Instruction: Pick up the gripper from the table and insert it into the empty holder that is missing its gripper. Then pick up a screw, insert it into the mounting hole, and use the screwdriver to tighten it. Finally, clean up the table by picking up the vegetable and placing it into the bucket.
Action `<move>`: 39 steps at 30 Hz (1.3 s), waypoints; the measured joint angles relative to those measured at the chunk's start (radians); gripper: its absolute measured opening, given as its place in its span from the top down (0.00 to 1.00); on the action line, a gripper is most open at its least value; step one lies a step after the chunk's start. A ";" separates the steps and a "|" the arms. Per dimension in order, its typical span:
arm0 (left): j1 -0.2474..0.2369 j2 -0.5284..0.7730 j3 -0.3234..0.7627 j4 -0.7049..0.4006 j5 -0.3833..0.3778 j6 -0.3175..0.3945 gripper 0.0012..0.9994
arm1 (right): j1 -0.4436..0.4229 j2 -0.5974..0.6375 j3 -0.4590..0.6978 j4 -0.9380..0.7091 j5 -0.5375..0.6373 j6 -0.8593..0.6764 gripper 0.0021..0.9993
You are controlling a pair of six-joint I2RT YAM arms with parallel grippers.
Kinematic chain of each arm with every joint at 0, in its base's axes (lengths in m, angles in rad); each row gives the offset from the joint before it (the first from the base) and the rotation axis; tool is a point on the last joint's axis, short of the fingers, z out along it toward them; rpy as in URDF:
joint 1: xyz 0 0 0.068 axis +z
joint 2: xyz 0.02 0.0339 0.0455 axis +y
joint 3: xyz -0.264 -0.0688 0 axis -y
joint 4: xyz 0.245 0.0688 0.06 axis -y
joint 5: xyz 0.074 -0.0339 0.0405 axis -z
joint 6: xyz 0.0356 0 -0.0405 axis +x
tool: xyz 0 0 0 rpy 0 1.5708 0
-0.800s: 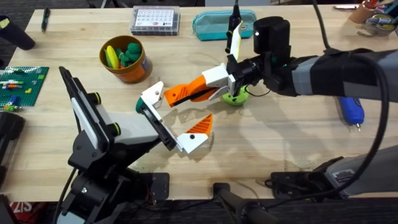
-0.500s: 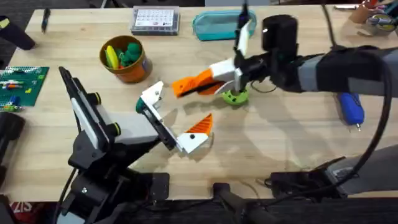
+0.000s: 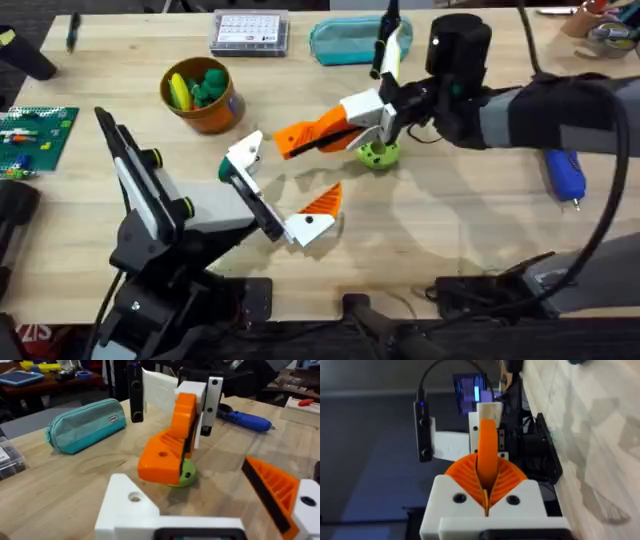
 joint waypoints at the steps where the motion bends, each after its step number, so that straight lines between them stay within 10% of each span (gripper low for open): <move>1: 0.000 0.000 0.000 0.000 0.000 0.000 0.01 | 0.009 0.000 0.000 0.012 0.000 0.003 0.98; 39: 0.004 0.000 0.000 -0.001 -0.043 -0.014 0.01 | 0.156 0.136 0.140 0.019 0.081 0.014 0.98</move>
